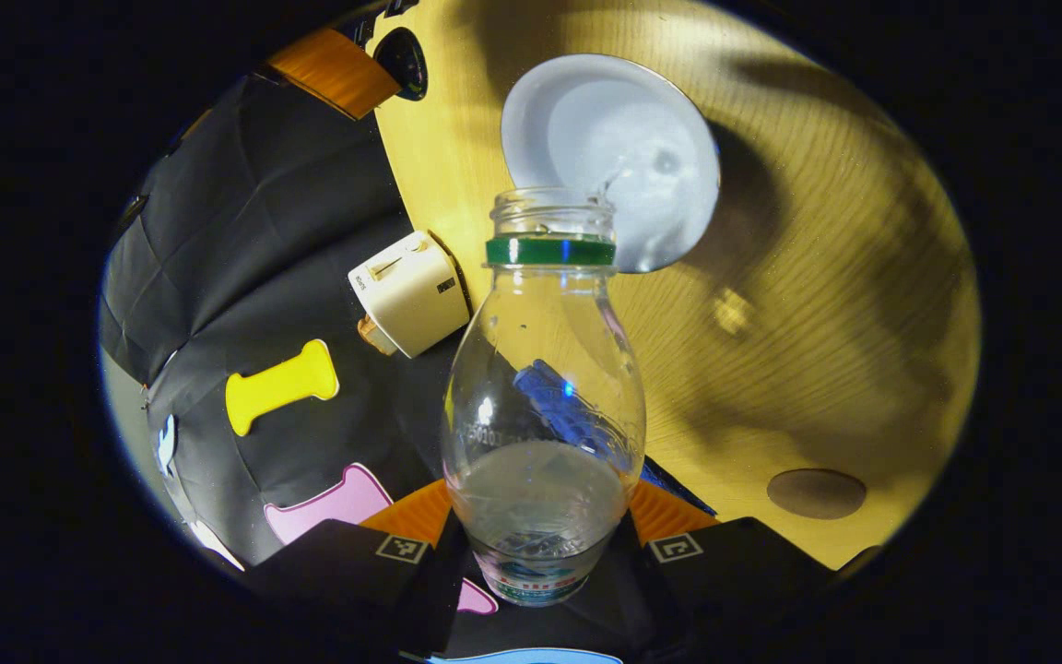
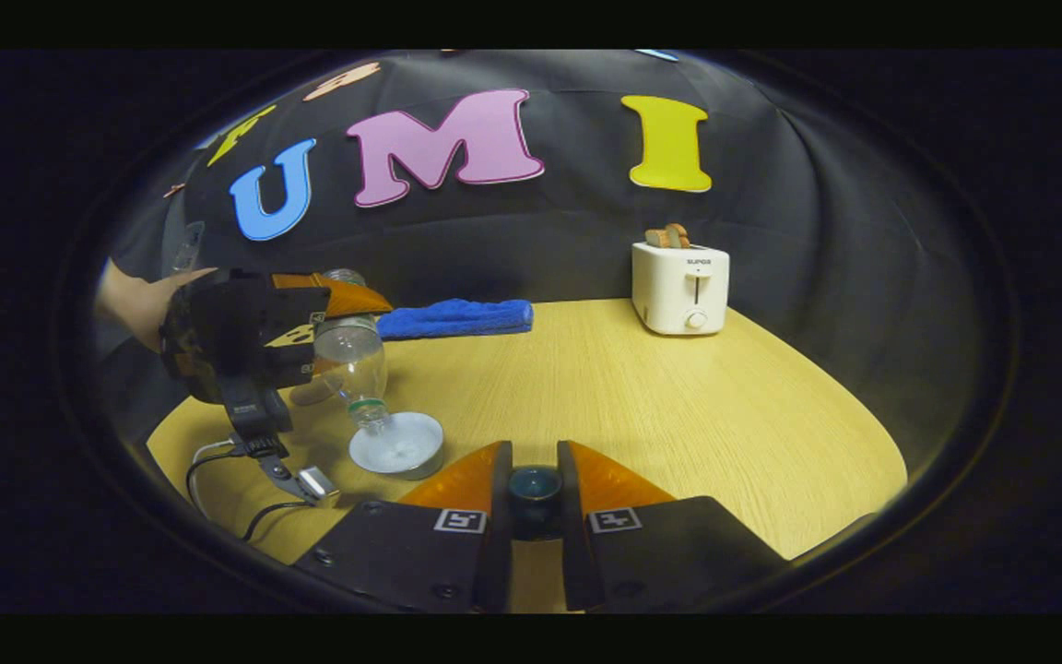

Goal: Open the teacup lid with one hand, grasp the water bottle and pour water into the teacup with the other hand; after pouring, place the water bottle on the coaster and then close the teacup lid.

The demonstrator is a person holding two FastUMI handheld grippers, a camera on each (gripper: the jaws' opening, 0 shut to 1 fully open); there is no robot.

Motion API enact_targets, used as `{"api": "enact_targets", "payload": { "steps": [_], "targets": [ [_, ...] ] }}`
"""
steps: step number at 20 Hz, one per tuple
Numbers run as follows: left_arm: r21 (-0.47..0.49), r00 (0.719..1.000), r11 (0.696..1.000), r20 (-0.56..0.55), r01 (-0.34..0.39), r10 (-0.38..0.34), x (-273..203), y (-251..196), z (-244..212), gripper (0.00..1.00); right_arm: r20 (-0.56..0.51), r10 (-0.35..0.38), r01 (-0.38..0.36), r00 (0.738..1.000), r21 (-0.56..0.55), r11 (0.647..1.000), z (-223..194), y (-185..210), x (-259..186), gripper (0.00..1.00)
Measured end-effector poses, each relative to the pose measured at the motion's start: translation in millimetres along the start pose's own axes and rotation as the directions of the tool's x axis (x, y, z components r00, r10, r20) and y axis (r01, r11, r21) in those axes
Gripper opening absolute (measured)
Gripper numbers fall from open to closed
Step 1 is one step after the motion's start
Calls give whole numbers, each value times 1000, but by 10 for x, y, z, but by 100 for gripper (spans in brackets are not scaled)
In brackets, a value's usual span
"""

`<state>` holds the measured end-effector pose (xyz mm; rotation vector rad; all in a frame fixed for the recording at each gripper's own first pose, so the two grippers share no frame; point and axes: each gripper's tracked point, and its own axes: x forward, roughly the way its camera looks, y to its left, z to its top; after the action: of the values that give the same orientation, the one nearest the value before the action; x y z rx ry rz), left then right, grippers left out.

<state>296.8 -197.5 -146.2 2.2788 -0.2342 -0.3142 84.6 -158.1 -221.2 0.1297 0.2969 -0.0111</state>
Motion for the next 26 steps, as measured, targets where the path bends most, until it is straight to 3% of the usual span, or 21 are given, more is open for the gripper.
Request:
{"api": "enact_targets", "payload": {
  "steps": [2,4,6,7,10,11,13,15,16,17,19,23,26],
  "targets": [
    [1,1000,1000,1,1,-1,2,-18,-19,71,-2,-1,1,1000,5,1000,-12,10,-3,25],
    [-7,1000,1000,-4,10,-10,-2,-46,-18,71,2,-3,3,1000,8,1000,7,24,8,31],
    [-9,1000,1000,-3,6,-6,4,-22,-31,71,-2,0,0,1000,11,1000,2,55,22,31],
    [-10,1000,1000,-4,6,-6,-3,-28,-30,71,-3,1,-1,1000,9,1000,4,60,17,25],
    [-19,1000,1000,-6,7,-7,-26,-27,-56,72,-4,5,-5,1000,5,1000,28,91,30,31],
    [-30,1000,999,-7,9,-9,-35,-27,-73,72,-3,5,-5,1000,5,1000,51,106,29,25],
    [-73,1000,997,-10,17,-17,-64,-43,-116,72,-3,5,-5,1000,2,1000,83,117,31,25],
    [-139,999,990,-22,34,-38,-129,-104,-198,71,-1,4,-4,1000,-4,1000,143,131,20,31],
    [-183,998,982,-33,40,-46,-182,-118,-262,71,0,4,-4,1000,-7,1000,176,138,13,25],
    [-230,998,972,-46,39,-51,-232,-129,-326,71,2,4,-4,1000,-10,1000,209,142,5,25],
    [-339,996,940,-71,29,-57,-339,-153,-449,71,2,3,-3,1000,-19,1000,266,155,-4,25],
    [-532,991,847,-113,2,-73,-456,-184,-597,71,-4,14,-14,1000,-20,1000,391,215,-19,25],
    [-693,985,721,-130,-11,-111,-497,-243,-700,71,-4,24,-24,1000,-22,999,487,264,-28,25]
  ]
}}
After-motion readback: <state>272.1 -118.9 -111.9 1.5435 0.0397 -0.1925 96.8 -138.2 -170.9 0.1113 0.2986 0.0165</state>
